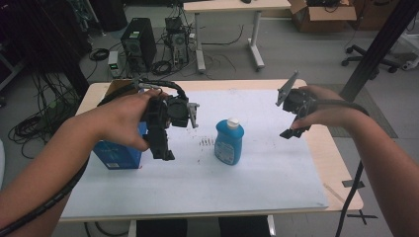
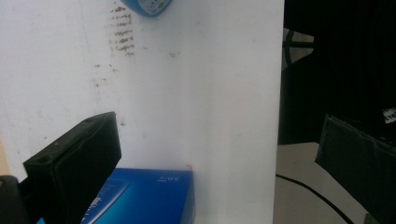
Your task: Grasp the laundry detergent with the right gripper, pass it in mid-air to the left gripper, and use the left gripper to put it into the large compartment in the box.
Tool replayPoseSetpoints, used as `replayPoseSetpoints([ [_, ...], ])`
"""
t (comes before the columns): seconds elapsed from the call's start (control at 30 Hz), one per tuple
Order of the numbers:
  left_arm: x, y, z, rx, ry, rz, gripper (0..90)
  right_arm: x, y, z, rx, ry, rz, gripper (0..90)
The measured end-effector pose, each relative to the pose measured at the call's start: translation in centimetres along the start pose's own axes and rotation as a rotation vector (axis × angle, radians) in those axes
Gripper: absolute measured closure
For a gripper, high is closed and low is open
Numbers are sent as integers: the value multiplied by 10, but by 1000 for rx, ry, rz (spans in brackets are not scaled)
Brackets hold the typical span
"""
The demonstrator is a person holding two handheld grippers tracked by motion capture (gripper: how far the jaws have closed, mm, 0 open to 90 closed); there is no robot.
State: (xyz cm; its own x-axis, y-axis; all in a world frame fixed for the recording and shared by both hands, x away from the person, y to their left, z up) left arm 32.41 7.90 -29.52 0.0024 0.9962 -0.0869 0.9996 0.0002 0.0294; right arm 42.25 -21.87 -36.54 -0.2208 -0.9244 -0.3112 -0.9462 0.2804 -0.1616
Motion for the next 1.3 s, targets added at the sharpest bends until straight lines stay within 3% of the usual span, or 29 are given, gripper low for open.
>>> replayPoseSetpoints([
  [0.17,-1,-1,0,1,5,5,2,3,14,4,-13,-50,11,33],
  [0.33,1,0,0,1,12,2,2,0,30,10,-71,-134,45,31],
  [0.5,2,-2,-1,-1,21,10,2,-4,40,16,-73,-177,46,33],
  [0.77,4,-3,-2,-3,21,10,2,-8,47,22,-64,-248,74,29],
  [0.83,5,-3,-2,-5,19,8,2,-10,52,26,-85,-297,99,29],
  [1.1,5,-5,-3,-4,17,11,2,-11,56,41,-86,-369,157,26],
  [1.23,5,-5,-3,-6,17,8,2,-14,59,50,-76,-431,182,20],
  [1.3,5,-6,-3,-7,16,10,2,-16,61,53,-95,-454,192,25],
])
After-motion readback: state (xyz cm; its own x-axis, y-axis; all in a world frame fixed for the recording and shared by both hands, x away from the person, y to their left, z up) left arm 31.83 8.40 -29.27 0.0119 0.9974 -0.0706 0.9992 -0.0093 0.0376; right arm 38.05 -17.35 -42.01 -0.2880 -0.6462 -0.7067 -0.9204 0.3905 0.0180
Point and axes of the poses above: each handheld gripper's, and its own axes: z roughly forward along the jaws, x roughly out of its underside, y roughly to its left, the point moved 10 cm from there along z, roughly forward along the jaws, and after that the axes turned 3 degrees about x, right-handed, at the moved point
